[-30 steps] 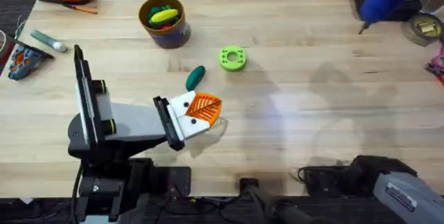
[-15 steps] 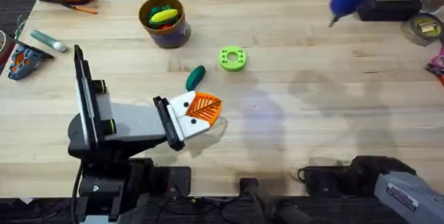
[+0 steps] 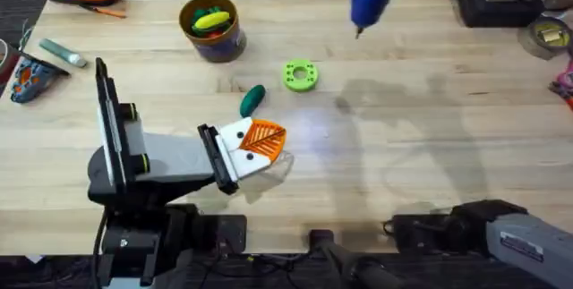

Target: Pick up the gripper from the table and insert it into the empty holder that is missing its gripper. Then pick up a screw, insert it into the mounting hole, and use the screwdriver to tighten it. Finally, clean up the table by picking up the vegetable and placing it into the bucket.

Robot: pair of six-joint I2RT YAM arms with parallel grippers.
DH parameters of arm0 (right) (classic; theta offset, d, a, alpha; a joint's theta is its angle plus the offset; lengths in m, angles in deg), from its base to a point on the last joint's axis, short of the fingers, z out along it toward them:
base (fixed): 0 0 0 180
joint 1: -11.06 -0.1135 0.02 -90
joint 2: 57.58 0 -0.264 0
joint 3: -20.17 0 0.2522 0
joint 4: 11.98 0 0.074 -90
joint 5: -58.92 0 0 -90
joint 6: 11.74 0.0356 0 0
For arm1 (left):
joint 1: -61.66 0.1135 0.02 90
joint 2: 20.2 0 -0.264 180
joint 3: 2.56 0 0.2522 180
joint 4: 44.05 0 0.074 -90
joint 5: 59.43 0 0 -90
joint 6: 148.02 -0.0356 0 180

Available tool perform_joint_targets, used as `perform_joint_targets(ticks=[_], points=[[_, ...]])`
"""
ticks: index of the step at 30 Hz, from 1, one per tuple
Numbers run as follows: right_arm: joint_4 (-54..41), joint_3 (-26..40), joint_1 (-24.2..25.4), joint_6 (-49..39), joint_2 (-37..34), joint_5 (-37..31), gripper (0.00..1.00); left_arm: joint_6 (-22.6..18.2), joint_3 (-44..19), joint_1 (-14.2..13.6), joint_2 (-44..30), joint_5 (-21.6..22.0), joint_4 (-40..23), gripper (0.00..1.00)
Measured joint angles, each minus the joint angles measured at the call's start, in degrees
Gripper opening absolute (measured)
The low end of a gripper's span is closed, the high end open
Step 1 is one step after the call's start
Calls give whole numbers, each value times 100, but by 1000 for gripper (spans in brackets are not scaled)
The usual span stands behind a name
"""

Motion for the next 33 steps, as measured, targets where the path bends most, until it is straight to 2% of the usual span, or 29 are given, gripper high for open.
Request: perform_joint_targets(ticks=[8, 18, 33], points=[[958, -46, -533, 265, -568, 466, 23, 0, 0, 0, 0, 0, 1, 13], [1510, -46, -1418, 434, -773, 674, 17, 0, 0, 0, 0, 0, 2, 13], [2579, -48, -2285, 823, -1526, 991, 11, 0, 0, 0, 0, 0, 2, 13]])
